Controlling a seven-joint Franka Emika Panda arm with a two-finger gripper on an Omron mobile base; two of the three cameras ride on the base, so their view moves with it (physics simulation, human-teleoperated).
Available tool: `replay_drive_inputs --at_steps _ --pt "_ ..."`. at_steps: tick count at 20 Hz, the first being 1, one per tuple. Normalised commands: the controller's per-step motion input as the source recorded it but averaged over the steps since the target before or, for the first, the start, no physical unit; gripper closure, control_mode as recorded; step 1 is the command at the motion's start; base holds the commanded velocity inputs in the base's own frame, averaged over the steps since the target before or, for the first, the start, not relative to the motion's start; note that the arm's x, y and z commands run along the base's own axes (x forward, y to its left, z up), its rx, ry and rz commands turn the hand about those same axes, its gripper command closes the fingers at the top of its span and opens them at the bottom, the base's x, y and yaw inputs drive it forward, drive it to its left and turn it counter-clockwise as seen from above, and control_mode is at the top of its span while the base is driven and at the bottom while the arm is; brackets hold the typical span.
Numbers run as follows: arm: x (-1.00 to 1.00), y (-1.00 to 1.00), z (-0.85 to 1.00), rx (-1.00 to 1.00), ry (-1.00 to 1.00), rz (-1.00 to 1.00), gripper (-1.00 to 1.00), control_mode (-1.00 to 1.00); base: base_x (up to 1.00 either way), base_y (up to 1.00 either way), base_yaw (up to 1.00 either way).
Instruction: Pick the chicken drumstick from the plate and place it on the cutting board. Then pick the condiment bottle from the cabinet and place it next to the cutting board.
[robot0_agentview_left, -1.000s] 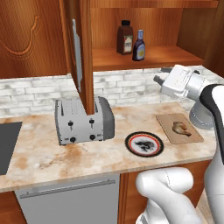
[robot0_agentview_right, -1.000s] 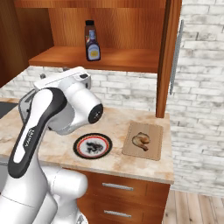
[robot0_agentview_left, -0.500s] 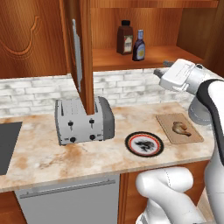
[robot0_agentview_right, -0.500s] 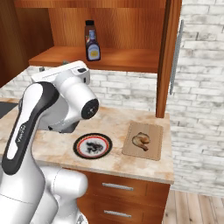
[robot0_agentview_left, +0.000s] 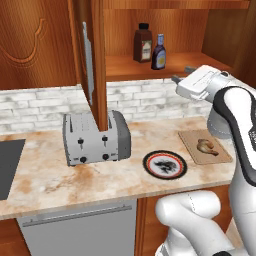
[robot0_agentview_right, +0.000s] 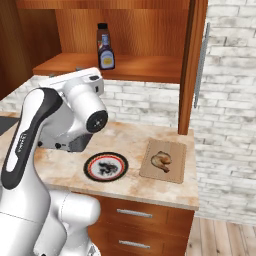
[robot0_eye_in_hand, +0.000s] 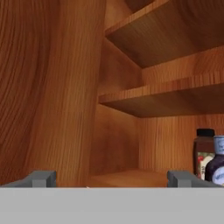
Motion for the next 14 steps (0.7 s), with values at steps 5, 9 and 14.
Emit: replay_drive_inputs --at_steps 5,9,14 --pt "0.24 -0.07 0.01 0.00 0.01 -0.08 -1.00 -1.00 0.00 0.00 0.00" --pt "0.13 -0.10 0.06 0.00 0.02 -0.06 -1.00 -1.00 0.00 0.00 0.00" --pt "0.02 -0.07 0.15 0.00 0.00 -0.01 -1.00 -1.00 0.00 0.00 0.00"
